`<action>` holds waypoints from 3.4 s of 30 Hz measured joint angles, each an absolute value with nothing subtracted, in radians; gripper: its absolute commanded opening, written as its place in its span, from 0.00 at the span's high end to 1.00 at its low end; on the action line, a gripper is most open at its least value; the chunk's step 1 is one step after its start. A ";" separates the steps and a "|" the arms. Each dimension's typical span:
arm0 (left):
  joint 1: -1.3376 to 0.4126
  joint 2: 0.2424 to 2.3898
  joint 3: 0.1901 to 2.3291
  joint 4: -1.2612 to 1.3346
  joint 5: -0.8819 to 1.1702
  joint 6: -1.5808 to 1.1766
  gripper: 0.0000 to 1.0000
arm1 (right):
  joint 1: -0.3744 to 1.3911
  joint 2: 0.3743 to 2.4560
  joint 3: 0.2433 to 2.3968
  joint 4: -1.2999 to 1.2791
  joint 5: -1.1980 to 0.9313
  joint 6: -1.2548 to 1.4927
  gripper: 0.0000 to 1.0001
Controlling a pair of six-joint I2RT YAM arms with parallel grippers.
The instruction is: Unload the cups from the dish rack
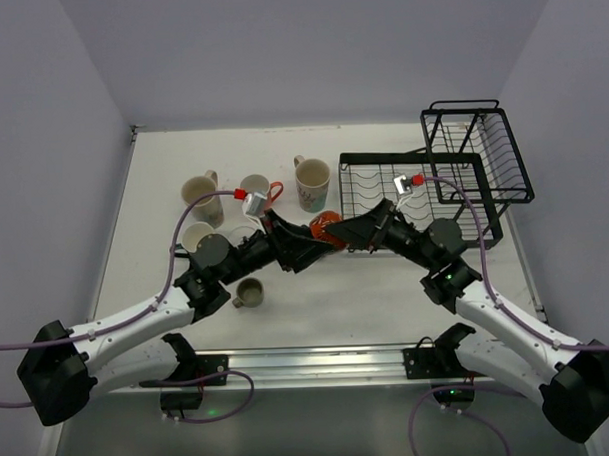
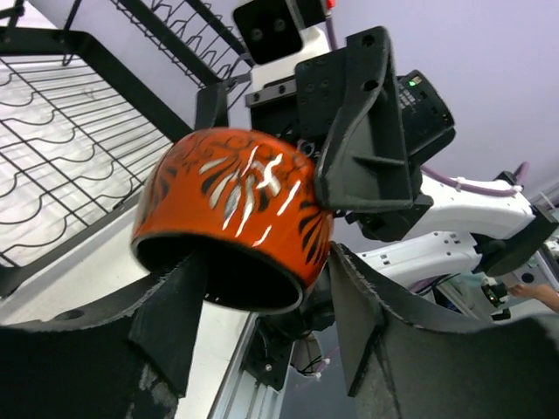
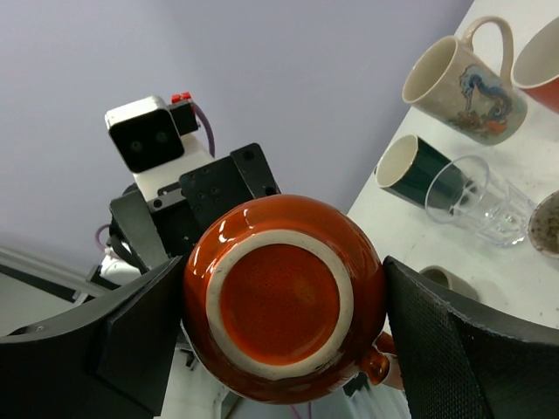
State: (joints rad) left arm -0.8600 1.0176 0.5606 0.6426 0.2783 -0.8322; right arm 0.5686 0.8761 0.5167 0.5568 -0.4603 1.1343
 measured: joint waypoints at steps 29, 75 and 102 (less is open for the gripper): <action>-0.904 1.040 0.770 -0.176 0.179 -0.574 1.00 | 0.638 0.722 0.620 0.256 -0.134 0.892 0.01; -1.056 1.591 1.102 -0.568 -0.092 -0.398 0.06 | 0.634 0.285 0.711 -0.179 0.351 0.550 0.01; -1.056 0.732 1.363 -0.675 -0.570 -0.282 0.00 | 0.634 0.035 0.987 -0.467 0.581 0.471 0.39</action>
